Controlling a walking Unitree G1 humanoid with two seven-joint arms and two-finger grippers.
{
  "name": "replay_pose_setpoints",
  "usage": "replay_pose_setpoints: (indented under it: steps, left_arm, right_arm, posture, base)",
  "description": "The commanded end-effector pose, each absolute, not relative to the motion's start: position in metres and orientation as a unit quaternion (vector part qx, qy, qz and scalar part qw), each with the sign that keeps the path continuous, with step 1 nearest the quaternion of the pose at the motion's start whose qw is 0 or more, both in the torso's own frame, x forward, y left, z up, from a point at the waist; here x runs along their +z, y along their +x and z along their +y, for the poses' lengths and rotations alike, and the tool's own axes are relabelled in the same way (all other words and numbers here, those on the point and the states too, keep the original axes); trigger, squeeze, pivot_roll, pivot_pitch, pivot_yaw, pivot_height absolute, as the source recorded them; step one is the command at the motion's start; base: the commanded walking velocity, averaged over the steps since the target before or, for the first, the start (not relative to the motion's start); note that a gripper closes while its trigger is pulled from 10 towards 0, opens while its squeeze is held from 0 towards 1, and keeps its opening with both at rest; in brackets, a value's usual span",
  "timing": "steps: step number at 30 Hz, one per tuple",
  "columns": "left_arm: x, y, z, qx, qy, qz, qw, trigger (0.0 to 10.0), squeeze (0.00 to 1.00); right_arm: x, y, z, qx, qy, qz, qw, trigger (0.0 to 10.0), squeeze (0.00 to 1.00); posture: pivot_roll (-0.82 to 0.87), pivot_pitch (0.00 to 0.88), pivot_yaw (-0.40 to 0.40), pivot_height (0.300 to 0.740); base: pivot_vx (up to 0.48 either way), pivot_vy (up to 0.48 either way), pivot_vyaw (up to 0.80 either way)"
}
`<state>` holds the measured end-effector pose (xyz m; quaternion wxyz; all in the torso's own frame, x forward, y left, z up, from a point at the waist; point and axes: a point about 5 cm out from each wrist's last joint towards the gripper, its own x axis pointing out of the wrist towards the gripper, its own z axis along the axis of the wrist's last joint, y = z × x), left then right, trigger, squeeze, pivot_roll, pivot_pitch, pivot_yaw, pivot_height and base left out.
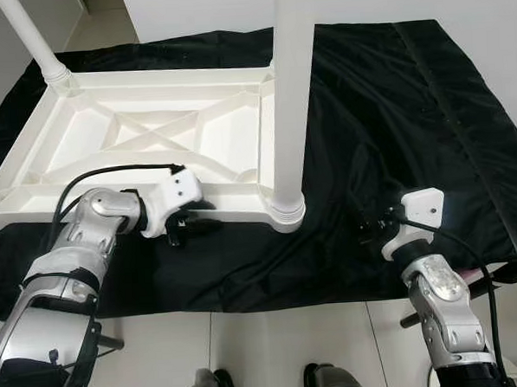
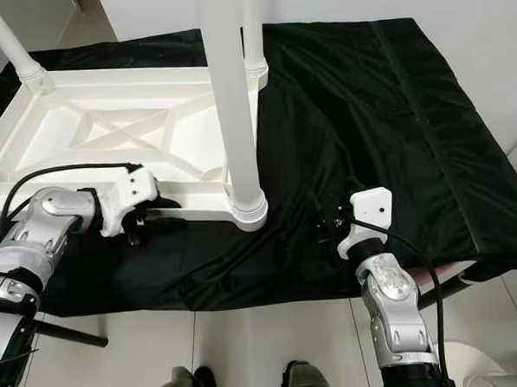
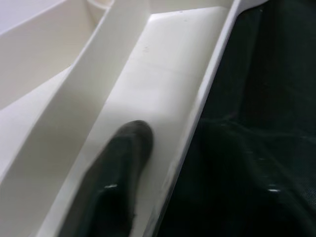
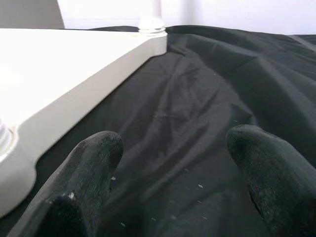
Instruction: Building children table
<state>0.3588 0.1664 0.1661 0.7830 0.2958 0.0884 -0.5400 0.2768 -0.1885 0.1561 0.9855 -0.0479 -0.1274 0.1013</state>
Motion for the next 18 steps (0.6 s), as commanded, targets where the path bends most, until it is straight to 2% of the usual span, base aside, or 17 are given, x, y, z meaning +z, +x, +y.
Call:
replay_pose_setpoints:
  steps: [1, 5, 6, 10, 11, 18]
  left_arm:
    - [0.166, 0.369, 0.176, -0.372, 0.29, 0.028, 0.881, 10.0, 1.0]
    - [0.166, 0.363, 0.169, -0.404, 0.283, 0.017, 0.87, 10.0, 1.0]
    - [0.166, 0.358, 0.164, -0.426, 0.275, 0.007, 0.862, 10.0, 0.0]
    - [0.17, 0.348, 0.157, -0.461, 0.229, -0.013, 0.857, 10.0, 0.0]
    - [0.175, 0.343, 0.155, -0.465, 0.199, -0.027, 0.862, 10.0, 0.0]
    - [0.187, 0.334, 0.156, -0.454, 0.149, -0.057, 0.877, 10.0, 0.0]
  right_arm:
    - [0.153, 0.273, -0.187, 0.105, -0.04, -0.127, 0.986, 10.0, 0.0]
    - [0.152, 0.273, -0.188, 0.106, -0.038, -0.127, 0.985, 10.0, 0.0]
    - [0.152, 0.272, -0.187, 0.109, -0.036, -0.128, 0.985, 10.0, 0.0]
    - [0.152, 0.271, -0.185, 0.127, -0.016, -0.126, 0.984, 10.0, 0.01]
    - [0.153, 0.269, -0.185, 0.137, 0.003, -0.126, 0.982, 10.0, 1.0]
    - [0.154, 0.267, -0.186, 0.139, 0.013, -0.128, 0.982, 10.0, 1.0]
  posture:
    - [-0.14, 0.155, 0.103, 0.74]
    - [-0.14, 0.157, 0.103, 0.74]
    - [-0.14, 0.157, 0.103, 0.74]
    - [-0.14, 0.159, 0.105, 0.74]
    - [-0.14, 0.158, 0.106, 0.74]
    - [-0.15, 0.15, 0.108, 0.74]
  base:
    - [0.0, 0.0, 0.0]
    - [0.0, 0.0, 0.0]
    - [0.0, 0.0, 0.0]
    - [0.0, 0.0, 0.0]
    - [0.0, 0.0, 0.0]
    - [0.0, 0.0, 0.0]
